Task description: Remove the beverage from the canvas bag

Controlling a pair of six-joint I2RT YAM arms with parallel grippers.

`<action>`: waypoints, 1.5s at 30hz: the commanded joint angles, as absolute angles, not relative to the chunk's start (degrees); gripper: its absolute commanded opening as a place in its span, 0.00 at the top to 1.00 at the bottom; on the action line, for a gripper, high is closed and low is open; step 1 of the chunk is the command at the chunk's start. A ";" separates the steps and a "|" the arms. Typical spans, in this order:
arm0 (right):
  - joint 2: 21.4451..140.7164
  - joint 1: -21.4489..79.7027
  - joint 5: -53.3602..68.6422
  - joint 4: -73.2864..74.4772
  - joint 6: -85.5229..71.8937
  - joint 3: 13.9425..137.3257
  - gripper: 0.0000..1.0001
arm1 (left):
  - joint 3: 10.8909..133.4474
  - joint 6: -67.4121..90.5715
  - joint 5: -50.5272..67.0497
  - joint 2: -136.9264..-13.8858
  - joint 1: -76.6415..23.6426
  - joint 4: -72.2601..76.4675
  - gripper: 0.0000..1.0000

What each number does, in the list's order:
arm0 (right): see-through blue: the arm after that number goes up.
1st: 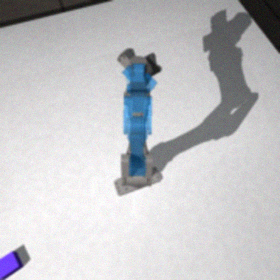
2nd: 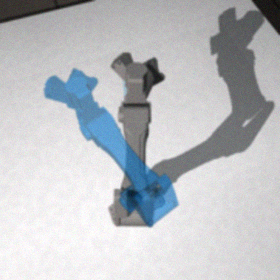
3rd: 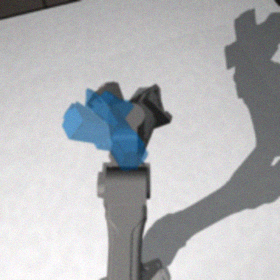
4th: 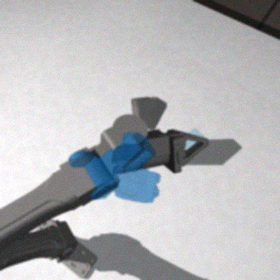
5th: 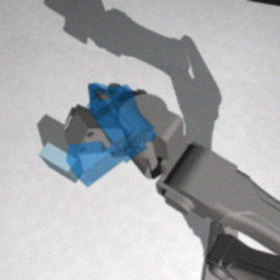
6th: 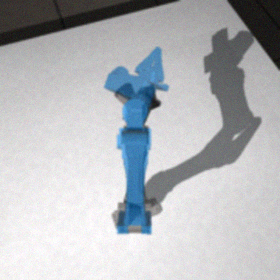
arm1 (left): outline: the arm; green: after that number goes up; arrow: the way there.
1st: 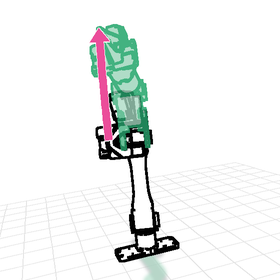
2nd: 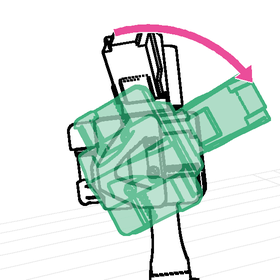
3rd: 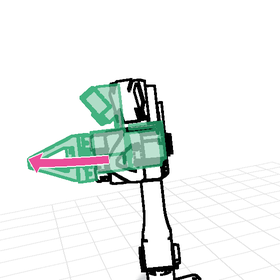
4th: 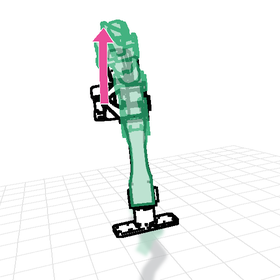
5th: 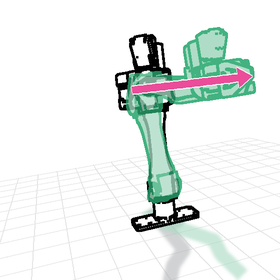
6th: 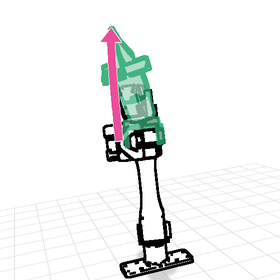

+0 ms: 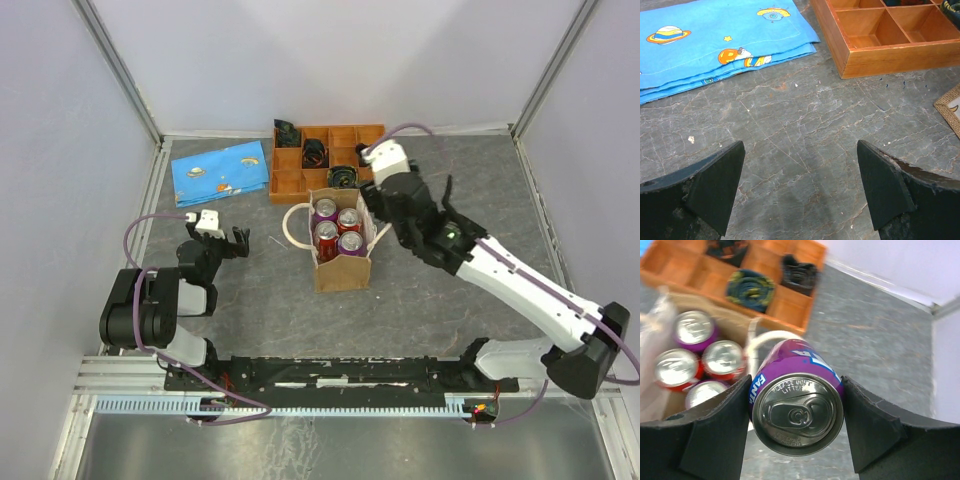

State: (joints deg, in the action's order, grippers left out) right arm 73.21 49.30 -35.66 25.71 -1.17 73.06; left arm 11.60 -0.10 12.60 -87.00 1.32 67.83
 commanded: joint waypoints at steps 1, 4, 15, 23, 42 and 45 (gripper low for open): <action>66.43 41.79 -43.77 19.30 -2.58 71.62 1.00 | 11.43 -2.89 13.36 -86.76 1.67 71.03 0.01; 64.36 37.44 -46.73 18.65 -4.13 69.46 1.00 | 11.43 -2.90 13.32 -86.80 1.66 71.08 0.01; 65.40 24.84 -45.33 19.78 -11.36 62.99 1.00 | 11.43 -2.90 13.36 -86.77 1.67 71.04 0.01; 75.56 16.10 -31.72 17.42 -18.47 58.35 1.00 | 11.43 -2.91 13.36 -86.76 1.66 71.09 0.01; 86.25 12.66 -20.54 15.07 -22.49 57.67 0.94 | 11.45 -2.90 13.35 -86.83 1.67 71.08 0.01; 88.15 12.66 -20.42 17.51 -23.10 59.32 0.83 | 11.43 -2.90 13.34 -86.78 1.71 71.06 0.01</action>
